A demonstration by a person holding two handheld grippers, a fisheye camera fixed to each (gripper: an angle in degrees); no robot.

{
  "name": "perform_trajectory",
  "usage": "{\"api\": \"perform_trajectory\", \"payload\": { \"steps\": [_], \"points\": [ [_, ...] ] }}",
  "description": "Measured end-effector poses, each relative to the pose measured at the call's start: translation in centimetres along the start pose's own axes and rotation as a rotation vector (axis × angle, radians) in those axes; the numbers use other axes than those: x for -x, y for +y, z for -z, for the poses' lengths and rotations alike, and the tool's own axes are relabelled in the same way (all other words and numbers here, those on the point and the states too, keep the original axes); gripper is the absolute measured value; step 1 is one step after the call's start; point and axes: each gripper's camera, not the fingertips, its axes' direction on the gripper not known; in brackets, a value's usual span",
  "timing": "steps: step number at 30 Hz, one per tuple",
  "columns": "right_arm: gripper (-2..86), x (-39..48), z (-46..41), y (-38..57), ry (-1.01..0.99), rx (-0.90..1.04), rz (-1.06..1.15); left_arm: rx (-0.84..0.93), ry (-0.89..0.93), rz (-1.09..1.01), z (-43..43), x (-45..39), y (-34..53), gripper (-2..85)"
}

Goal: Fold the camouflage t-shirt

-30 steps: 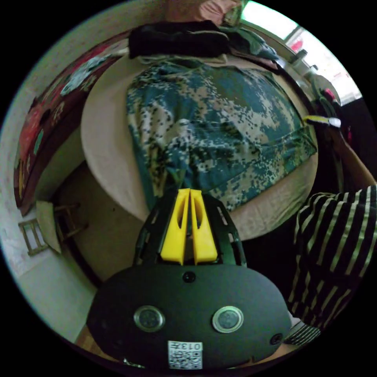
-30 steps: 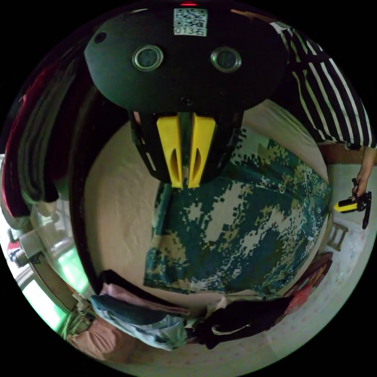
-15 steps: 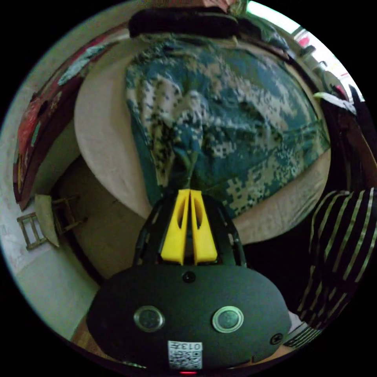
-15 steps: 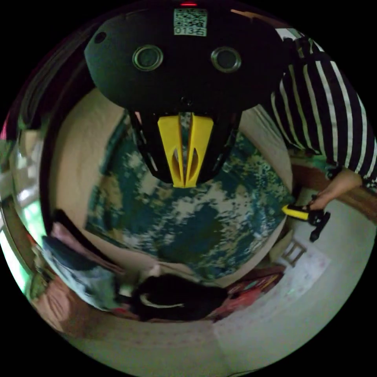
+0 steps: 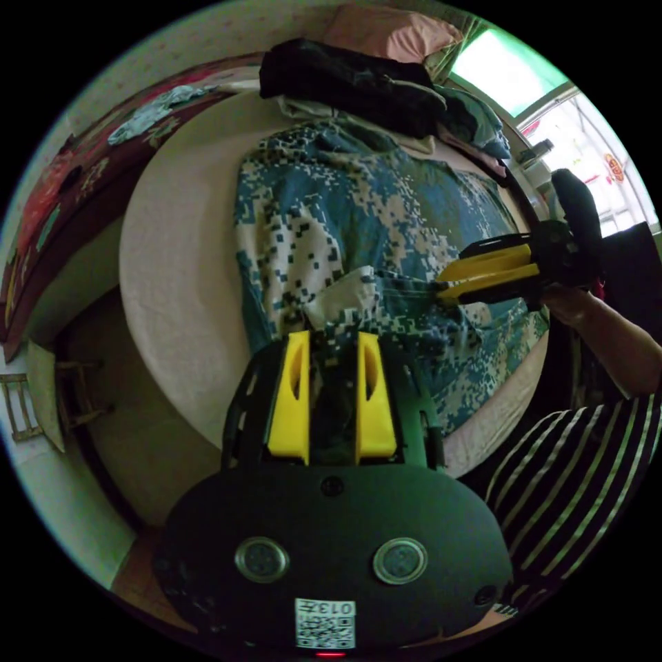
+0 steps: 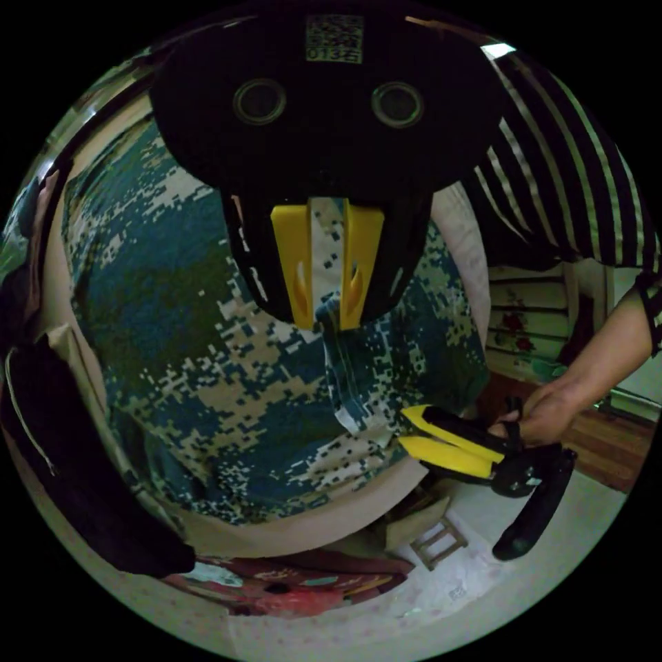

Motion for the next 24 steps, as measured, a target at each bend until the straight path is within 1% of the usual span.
{"api": "perform_trajectory", "payload": {
  "steps": [2, 4, 6, 8, 9, 10, 12, 14, 17, 20, 23, 24],
  "points": [
    [3.0, 0.2, -1.0, -1.4, 0.026, 0.059, 0.001, 0.02, 0.028, 0.008, 0.2, 0.4, 0.1, 2.3],
    [1.6, 0.7, -0.4, -2.6, 0.046, 0.047, 0.01, 0.006, 0.032, 0.02, 1.0, 0.6, 0.7, 1.4],
    [1.2, 1.3, 0.8, -2.8, 0.095, -0.02, 0.024, -0.03, 0.044, 0.008, 2.2, 0.8, 1.5, 0.9],
    [1.1, 1.9, 1.8, -2.4, 0.145, -0.1, 0.034, -0.109, 0.039, -0.024, 4.2, 0.9, 3.1, 0.6],
    [1.3, 2.1, 1.9, -2.0, 0.202, -0.134, 0.02, -0.128, 0.035, -0.039, 4.6, 0.8, 3.4, 0.5],
    [1.7, 2.1, 1.5, -1.7, 0.246, -0.128, 0.009, -0.158, 0.03, -0.076, 5.3, 0.3, 4.1, 0.5],
    [2.5, 1.7, 0.7, -1.6, 0.243, -0.09, -0.034, -0.169, 0.009, -0.141, 5.7, -0.8, 4.9, 0.4],
    [3.9, 1.6, 1.1, -1.7, 0.185, -0.13, -0.061, -0.147, -0.075, -0.214, 5.7, -2.5, 5.7, 0.3],
    [6.5, 3.0, 1.7, -3.4, 0.176, -0.174, 0.018, -0.163, -0.165, -0.295, 5.8, -4.7, 6.9, 0.3],
    [7.3, 4.0, 0.9, -6.0, 0.214, -0.148, 0.098, -0.141, -0.235, -0.383, 5.5, -6.7, 7.6, 0.4],
    [5.9, 3.4, -2.0, -8.3, 0.209, -0.01, 0.123, -0.159, -0.236, -0.384, 6.1, -7.3, 7.9, 0.4],
    [3.7, 2.9, -3.0, -8.8, 0.194, 0.052, 0.115, -0.17, -0.223, -0.378, 6.4, -7.4, 7.9, 0.4]
  ]
}}
